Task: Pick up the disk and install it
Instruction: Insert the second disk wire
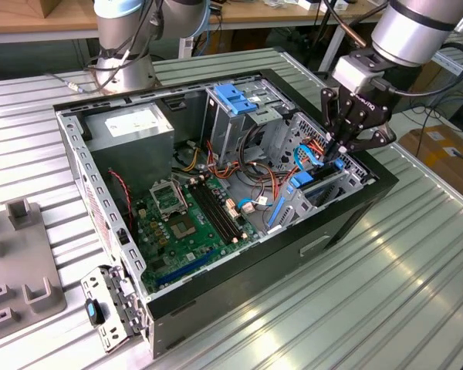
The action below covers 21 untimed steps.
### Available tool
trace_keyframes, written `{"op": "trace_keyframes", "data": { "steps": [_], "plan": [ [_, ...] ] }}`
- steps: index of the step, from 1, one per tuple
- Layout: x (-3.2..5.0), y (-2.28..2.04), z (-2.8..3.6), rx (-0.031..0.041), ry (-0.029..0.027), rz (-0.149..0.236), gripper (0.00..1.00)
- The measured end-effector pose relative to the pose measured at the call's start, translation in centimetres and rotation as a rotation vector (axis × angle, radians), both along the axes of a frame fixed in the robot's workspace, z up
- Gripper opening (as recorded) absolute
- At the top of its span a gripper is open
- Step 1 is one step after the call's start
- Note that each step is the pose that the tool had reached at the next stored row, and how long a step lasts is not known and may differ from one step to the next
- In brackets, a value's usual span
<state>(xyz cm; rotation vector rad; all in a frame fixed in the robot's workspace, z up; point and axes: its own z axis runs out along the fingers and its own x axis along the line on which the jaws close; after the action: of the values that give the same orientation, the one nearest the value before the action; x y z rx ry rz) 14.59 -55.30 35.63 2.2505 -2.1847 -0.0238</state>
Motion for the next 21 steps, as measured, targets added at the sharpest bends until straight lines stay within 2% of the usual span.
{"op": "trace_keyframes", "data": {
  "steps": [21],
  "plan": [
    [-0.24,-0.16,-0.86,0.001,0.0,-0.005,0.16]
  ]
}}
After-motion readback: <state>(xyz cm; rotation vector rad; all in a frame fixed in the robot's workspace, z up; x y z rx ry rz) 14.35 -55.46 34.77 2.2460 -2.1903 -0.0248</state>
